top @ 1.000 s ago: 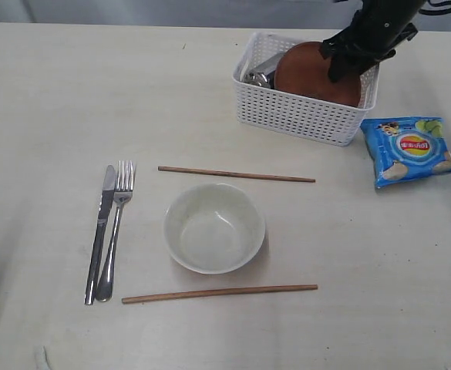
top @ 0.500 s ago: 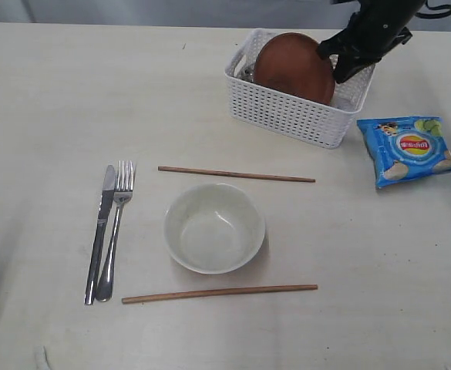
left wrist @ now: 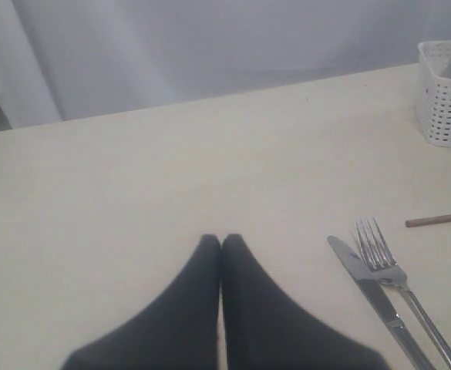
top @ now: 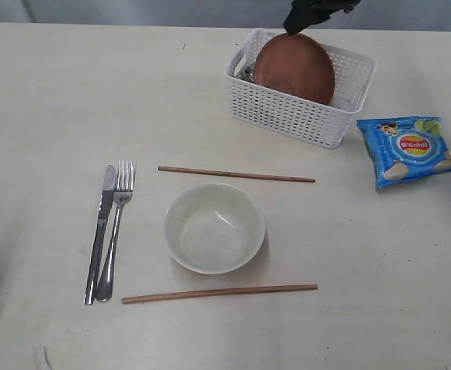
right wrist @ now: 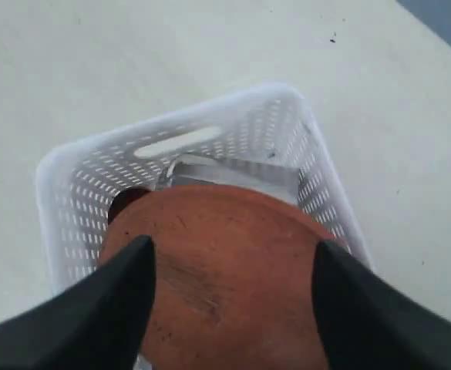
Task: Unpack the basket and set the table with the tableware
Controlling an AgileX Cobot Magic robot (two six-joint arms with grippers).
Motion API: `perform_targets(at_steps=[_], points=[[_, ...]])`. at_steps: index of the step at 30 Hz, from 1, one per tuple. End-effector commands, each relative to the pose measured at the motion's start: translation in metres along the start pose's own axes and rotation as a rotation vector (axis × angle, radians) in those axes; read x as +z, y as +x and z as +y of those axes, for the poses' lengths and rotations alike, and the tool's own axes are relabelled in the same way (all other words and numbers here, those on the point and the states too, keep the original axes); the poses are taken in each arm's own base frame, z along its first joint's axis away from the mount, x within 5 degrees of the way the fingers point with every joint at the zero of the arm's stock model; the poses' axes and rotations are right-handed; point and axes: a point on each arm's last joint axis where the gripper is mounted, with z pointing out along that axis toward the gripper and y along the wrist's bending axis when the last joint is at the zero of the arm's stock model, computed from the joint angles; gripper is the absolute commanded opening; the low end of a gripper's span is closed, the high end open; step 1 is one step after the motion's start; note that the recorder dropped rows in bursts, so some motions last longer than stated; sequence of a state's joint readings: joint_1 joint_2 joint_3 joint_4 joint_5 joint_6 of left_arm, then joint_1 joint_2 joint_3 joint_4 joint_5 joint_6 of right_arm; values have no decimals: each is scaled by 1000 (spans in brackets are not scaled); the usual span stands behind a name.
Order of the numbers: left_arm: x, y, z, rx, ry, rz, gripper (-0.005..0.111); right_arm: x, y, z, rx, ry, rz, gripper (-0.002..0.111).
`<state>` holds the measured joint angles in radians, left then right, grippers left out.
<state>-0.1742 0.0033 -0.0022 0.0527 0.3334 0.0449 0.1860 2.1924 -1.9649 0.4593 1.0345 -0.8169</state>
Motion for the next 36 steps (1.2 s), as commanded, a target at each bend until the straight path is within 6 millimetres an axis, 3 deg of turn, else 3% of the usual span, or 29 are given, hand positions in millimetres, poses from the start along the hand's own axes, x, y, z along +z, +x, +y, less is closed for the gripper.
perform_targets(at_steps=[1,6,11,25,36], points=[[0,0,0,-2,-2,-5,0,2,-19,25,-295,43,27,51],[0,0,0,-2,-2,-5,0,25,-22,46,-716,68,170,50],[0,0,0,-2,-2,-5,0,40,-20,48,-862,105,245,50],[0,0,0,-2,-2,-5,0,71,-10,36,-902,152,280,50],[0,0,0,-2,-2,-5,0,78,-9,36,-902,148,269,50]])
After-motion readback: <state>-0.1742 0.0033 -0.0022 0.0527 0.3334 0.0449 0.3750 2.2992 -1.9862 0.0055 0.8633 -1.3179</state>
